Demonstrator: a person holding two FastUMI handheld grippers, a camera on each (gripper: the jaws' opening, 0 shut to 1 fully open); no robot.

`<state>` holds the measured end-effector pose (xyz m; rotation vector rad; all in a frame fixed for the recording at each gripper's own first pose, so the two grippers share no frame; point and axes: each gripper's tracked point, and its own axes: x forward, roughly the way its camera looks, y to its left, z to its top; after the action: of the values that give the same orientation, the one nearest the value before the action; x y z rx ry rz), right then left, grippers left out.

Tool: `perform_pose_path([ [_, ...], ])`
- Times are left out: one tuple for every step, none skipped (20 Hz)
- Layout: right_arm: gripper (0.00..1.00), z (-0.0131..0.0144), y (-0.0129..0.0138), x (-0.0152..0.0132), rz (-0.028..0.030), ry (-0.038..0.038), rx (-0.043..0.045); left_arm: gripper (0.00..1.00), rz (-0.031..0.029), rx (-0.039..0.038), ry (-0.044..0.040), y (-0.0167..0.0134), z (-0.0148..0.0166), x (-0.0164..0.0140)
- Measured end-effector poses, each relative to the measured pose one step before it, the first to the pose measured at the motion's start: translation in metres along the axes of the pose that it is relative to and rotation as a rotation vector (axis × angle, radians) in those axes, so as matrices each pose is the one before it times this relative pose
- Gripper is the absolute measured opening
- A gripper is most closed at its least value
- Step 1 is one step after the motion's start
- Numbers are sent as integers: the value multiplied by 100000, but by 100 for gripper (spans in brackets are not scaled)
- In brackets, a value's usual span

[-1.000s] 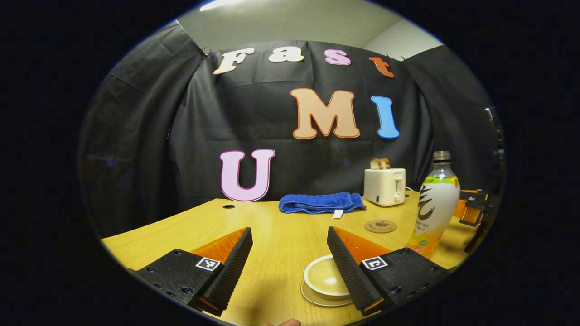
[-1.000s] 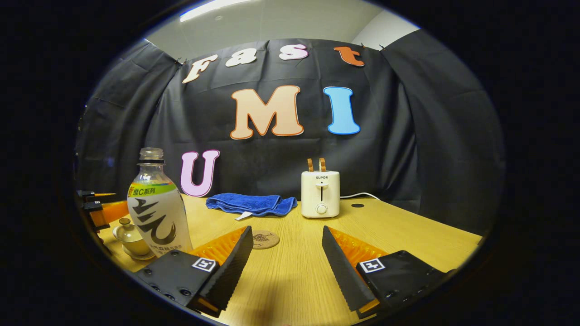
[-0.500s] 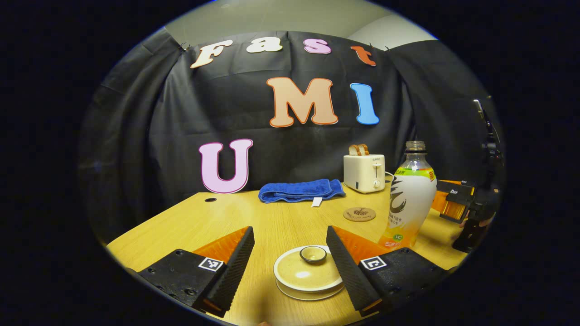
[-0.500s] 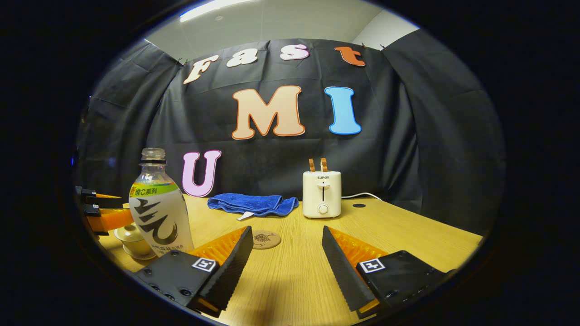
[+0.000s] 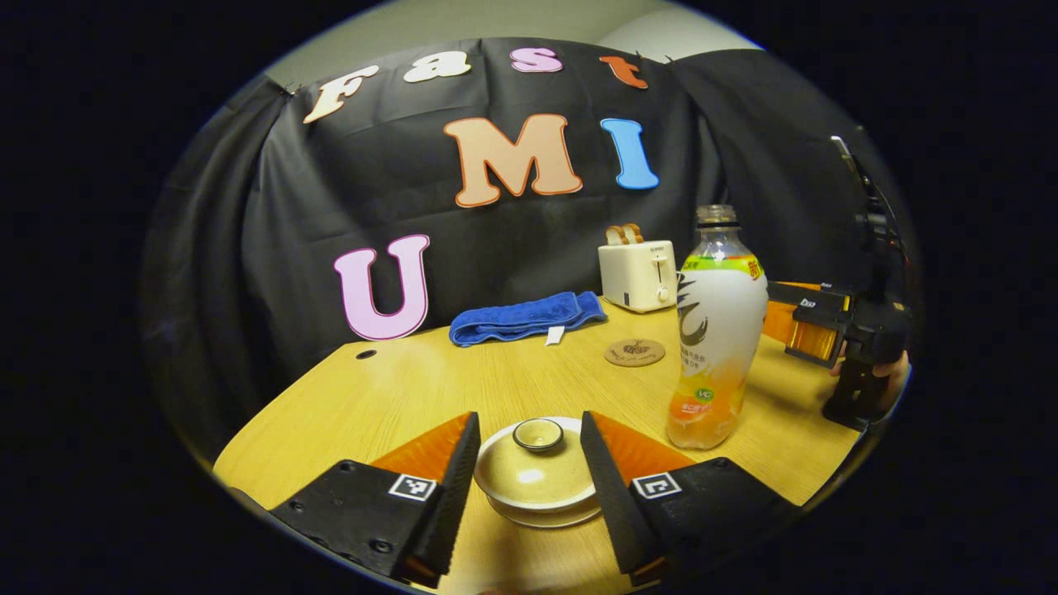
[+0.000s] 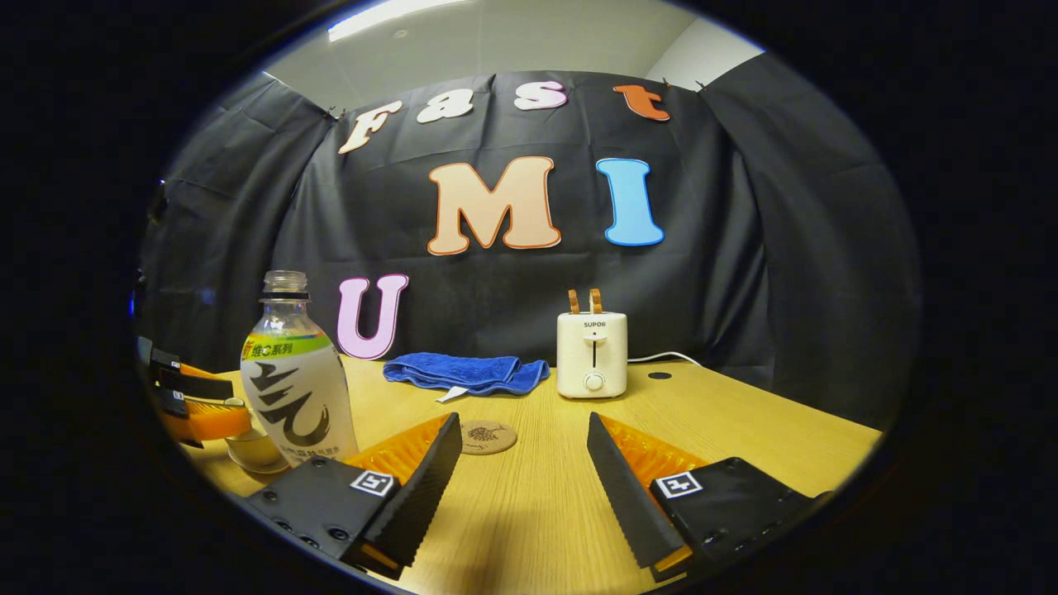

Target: Open the teacup lid with one hand, grasp the water bottle and pour water into the teacup with the other hand; after pouring, place the water bottle on the coaster and then close the teacup lid.

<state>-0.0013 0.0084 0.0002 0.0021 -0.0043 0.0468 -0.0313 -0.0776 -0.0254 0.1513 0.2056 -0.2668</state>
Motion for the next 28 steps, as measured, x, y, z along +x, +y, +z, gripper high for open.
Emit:
perform_pose_path([
  [95,-24,56,37,316,3,3,66,-228,492,-618,-118,239,97],
  [95,13,79,-6,296,42,46,60,-158,482,-112,-172,16,187],
  [95,-20,47,-14,204,-54,-12,58,-108,67,236,-25,-63,12],
  [95,52,-47,-5,16,15,-6,52,-157,-101,117,-70,-150,-56],
  [95,-73,18,3,2,70,41,51,-108,91,-186,-28,77,59],
  [95,12,-13,-16,7,-15,-11,47,-185,-144,-322,-147,105,-23],
  [95,23,6,19,14,-18,-28,45,7,-89,46,-4,130,-50],
  [95,51,-30,25,-5,-18,10,41,363,460,-60,49,-134,42],
  [95,-29,28,22,-8,-24,-3,38,670,335,-394,204,184,61],
  [95,3,-2,-5,-7,28,-7,31,-33,-118,278,17,-93,-42],
  [95,-37,26,2,3,22,-5,29,-150,116,-436,-41,10,102],
  [95,27,46,-52,351,2,14,29,-73,-258,-542,27,55,-76],
  [95,12,348,-128,1492,8,24,28,269,-903,-624,112,54,51],
  [95,-42,386,-49,1765,158,43,27,320,-1564,-1134,68,47,57],
  [98,2,152,-86,1080,150,17,26,274,-796,-640,12,132,48],
  [95,41,115,-166,729,16,-33,25,234,-400,-95,26,38,52],
  [98,-91,152,-183,781,312,88,25,1086,-861,-1523,212,235,-3],
  [98,-73,169,-243,879,489,16,23,824,-460,-877,275,289,-109],
  [98,-36,219,-366,752,247,4,23,1636,-38,-802,360,121,45],
  [98,96,116,-423,902,-3,-168,23,1350,-132,-953,373,170,-57],
  [95,9,200,-441,898,312,158,23,369,-173,-176,109,181,-110],
  [98,-121,232,-393,1188,589,93,23,389,-257,-537,10,-26,28],
  [95,-190,319,-385,1486,999,313,23,117,-214,-489,-48,118,-87],
  [95,-154,482,-425,1889,885,677,23,112,-150,-466,82,99,-102],
  [98,-111,614,-311,2078,764,741,23,490,-159,-478,94,111,-185],
  [98,-86,611,-357,1972,650,627,23,438,-135,-757,65,203,-29],
  [98,-27,580,-304,2030,218,495,23,603,-166,-842,104,278,-67],
  [97,109,632,-269,2032,-209,623,23,526,-26,-90,200,4,-76],
])
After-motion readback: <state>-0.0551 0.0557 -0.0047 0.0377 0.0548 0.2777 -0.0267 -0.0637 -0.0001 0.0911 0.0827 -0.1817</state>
